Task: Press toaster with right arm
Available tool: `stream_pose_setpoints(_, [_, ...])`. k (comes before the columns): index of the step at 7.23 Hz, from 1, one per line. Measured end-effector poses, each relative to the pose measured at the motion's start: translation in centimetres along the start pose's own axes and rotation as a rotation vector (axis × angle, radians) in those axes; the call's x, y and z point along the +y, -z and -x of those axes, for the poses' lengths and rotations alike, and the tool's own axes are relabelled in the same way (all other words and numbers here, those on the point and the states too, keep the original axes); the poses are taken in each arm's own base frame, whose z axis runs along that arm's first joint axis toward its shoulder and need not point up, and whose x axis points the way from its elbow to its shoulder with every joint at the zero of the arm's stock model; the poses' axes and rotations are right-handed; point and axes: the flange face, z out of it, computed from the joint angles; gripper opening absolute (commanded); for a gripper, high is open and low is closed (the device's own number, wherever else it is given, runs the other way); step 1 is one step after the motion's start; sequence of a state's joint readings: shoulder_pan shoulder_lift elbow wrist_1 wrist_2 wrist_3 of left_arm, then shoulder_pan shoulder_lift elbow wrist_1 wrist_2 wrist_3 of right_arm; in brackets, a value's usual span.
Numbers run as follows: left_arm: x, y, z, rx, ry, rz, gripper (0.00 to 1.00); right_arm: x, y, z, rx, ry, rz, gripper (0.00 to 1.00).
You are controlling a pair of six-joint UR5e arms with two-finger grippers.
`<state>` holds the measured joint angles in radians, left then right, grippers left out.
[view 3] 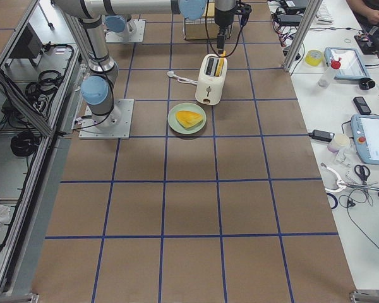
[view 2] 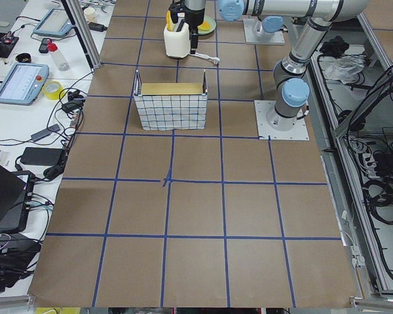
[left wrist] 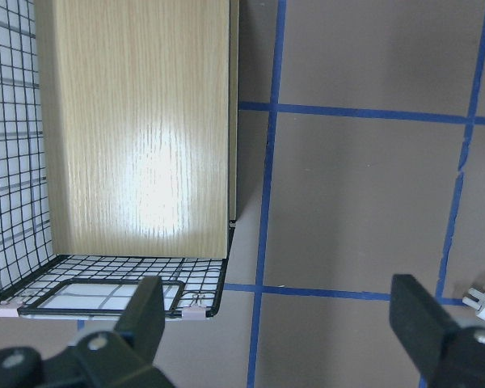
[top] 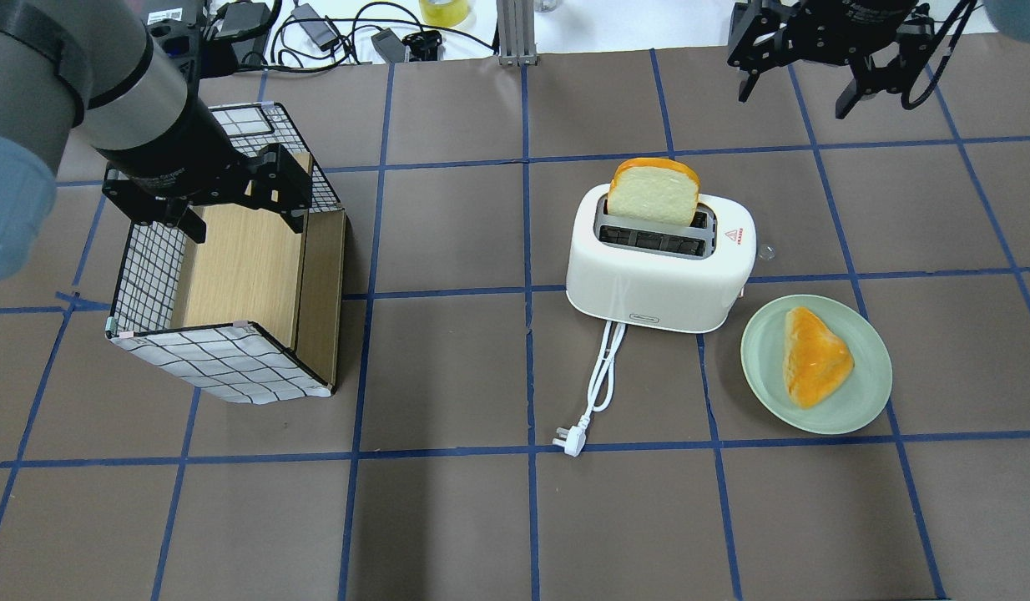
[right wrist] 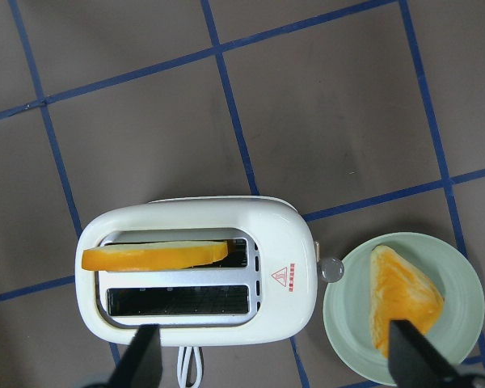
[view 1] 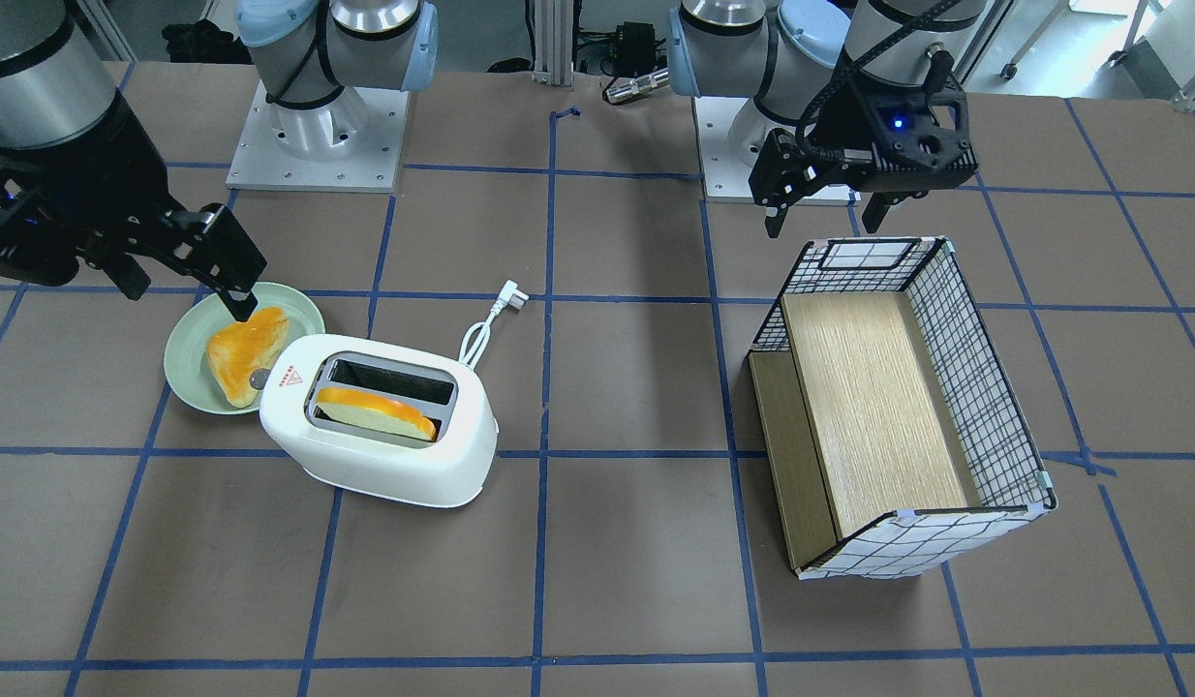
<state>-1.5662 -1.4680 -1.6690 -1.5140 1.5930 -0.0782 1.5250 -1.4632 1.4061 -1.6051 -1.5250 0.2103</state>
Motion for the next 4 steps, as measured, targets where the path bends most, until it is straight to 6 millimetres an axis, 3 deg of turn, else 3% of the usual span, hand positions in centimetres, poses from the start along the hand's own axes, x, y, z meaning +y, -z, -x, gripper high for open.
stream_pose_setpoints(4, [0.00, 0.00, 0.00, 0.000, 0.000, 0.000, 1.00, 0.12, -0.32, 0.56, -0.003, 0.130, -0.005, 1.00])
